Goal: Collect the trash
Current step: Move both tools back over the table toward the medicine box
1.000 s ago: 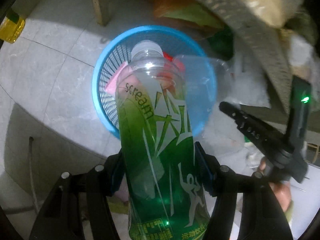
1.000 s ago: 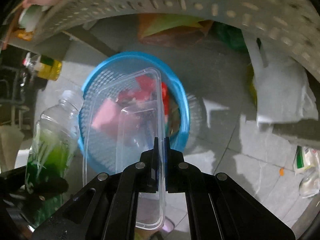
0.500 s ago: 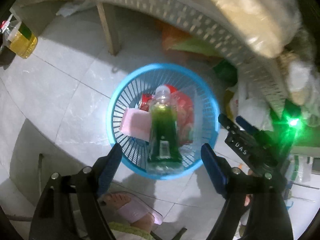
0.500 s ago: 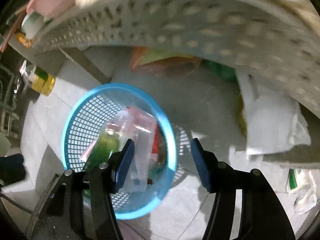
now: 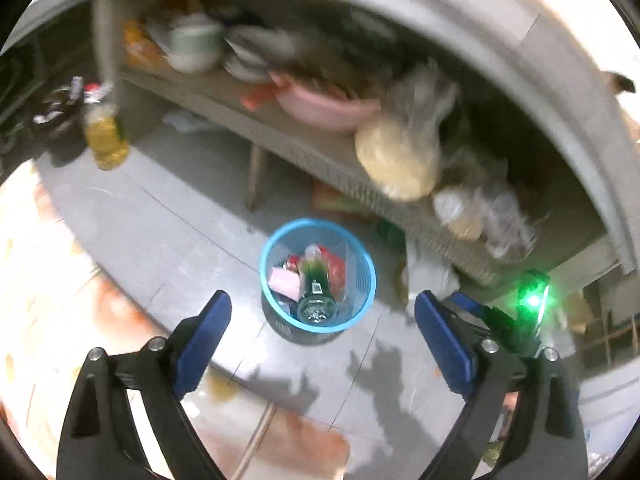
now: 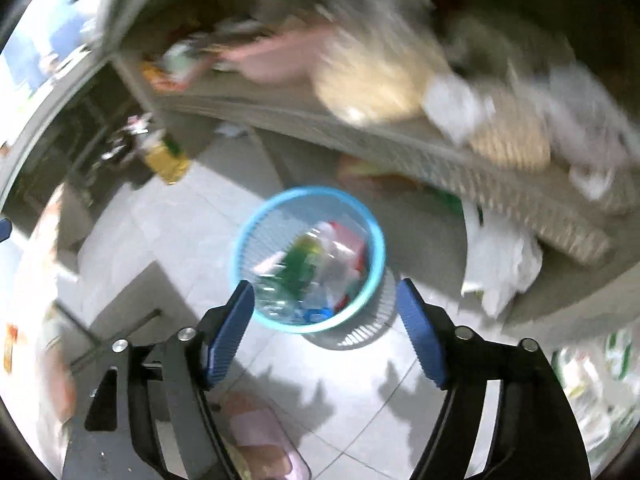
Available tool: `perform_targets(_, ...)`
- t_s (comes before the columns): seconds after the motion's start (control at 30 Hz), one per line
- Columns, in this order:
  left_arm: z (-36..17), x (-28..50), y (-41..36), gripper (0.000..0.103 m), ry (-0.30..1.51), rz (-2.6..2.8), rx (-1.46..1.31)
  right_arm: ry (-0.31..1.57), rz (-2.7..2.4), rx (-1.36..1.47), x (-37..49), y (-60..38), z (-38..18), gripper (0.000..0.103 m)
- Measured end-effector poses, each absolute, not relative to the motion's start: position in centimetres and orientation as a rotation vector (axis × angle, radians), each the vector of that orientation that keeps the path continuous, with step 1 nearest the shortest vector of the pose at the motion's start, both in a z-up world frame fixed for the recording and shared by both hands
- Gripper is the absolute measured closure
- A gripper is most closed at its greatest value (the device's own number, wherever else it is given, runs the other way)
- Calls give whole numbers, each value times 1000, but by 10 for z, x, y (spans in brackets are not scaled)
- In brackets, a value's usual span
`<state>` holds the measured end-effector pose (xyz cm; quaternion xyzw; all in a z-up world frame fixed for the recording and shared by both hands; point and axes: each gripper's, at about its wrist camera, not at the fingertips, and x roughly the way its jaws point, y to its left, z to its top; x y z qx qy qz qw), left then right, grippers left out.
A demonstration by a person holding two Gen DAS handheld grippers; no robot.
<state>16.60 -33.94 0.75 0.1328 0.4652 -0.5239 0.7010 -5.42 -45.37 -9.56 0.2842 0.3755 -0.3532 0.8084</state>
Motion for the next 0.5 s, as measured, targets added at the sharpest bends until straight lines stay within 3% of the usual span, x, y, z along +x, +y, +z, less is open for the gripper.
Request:
perform_targets(0.17,30,165,-225,9,924,-1035,172,740,-683,415,-24,-406,-28,7)
perform_targets(0.27,28,163,-163,6,876,-912,139,734,-655,259,8,-370,3,8)
perform_targets(0.5,7,162,-36,5,820,-625,99,776,-477,39,85,-289,18,8)
